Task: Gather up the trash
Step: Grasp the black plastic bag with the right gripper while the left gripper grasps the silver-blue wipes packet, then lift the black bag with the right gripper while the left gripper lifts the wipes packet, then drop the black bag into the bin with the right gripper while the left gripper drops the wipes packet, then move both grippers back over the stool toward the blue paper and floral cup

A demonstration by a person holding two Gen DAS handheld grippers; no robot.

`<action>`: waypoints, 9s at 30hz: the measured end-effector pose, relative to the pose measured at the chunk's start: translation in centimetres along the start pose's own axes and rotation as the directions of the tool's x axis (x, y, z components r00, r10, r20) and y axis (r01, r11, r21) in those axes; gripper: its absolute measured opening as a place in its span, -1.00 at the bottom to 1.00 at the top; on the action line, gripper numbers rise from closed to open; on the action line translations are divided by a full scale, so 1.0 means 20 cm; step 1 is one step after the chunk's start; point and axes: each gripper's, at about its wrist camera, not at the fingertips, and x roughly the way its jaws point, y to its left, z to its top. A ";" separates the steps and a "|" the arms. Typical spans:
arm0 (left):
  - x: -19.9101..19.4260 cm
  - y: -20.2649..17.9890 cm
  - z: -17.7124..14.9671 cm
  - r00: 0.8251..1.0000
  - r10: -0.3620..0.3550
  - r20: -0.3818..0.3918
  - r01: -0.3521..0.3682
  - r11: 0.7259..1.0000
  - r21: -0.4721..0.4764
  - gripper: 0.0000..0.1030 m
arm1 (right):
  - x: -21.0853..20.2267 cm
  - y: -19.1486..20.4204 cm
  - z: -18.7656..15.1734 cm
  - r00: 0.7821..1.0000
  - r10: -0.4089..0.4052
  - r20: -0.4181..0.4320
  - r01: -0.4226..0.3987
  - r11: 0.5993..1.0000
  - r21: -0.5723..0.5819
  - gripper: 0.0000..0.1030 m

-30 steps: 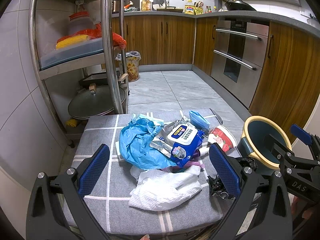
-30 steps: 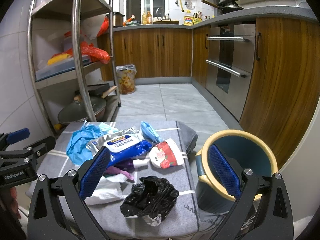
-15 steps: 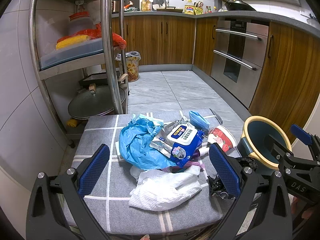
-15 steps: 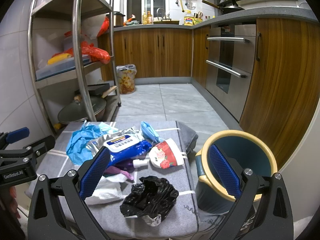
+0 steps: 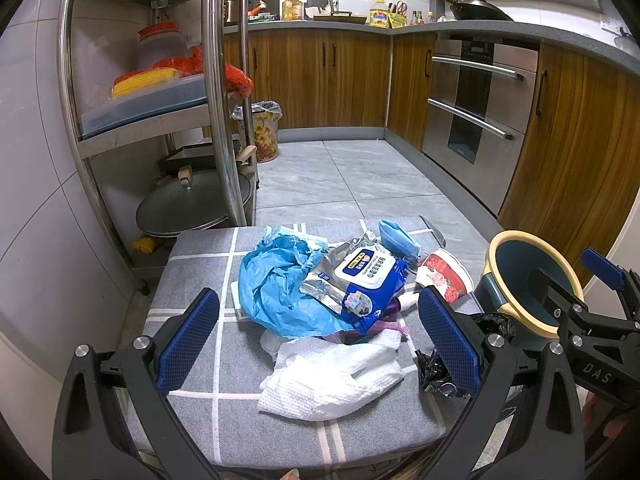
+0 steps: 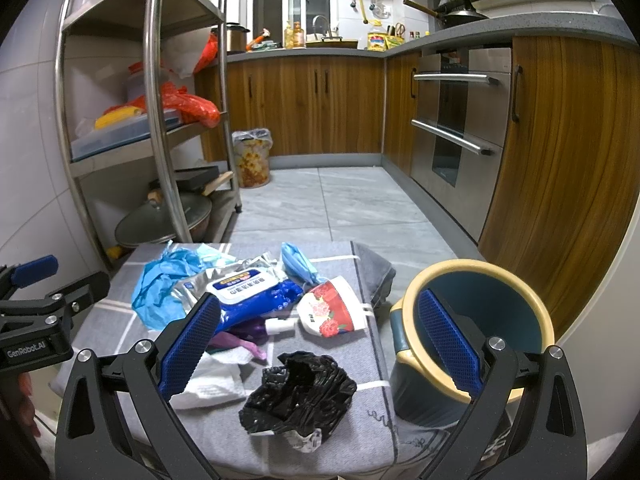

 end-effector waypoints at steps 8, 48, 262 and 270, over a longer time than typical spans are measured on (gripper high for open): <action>-0.01 0.00 -0.01 0.999 0.034 0.042 -0.036 0.999 0.034 0.90 | 0.04 -0.10 -0.03 0.999 -0.014 -0.029 0.015 1.000 0.011 0.92; 0.83 0.03 0.02 0.987 -0.003 -0.162 0.009 0.999 0.036 0.24 | 0.55 -0.15 -0.27 0.923 0.125 -0.364 -0.077 0.986 0.146 0.19; 0.81 -1.40 0.28 0.891 -0.376 -0.256 0.453 0.770 0.448 -0.94 | 0.67 -1.38 0.05 0.910 -0.171 -0.377 0.256 0.948 0.188 0.09; 0.68 -1.20 0.29 0.910 -0.359 -0.206 0.414 0.802 0.430 -0.22 | 0.55 -1.27 0.12 0.942 -0.160 -0.294 0.227 0.952 0.207 0.50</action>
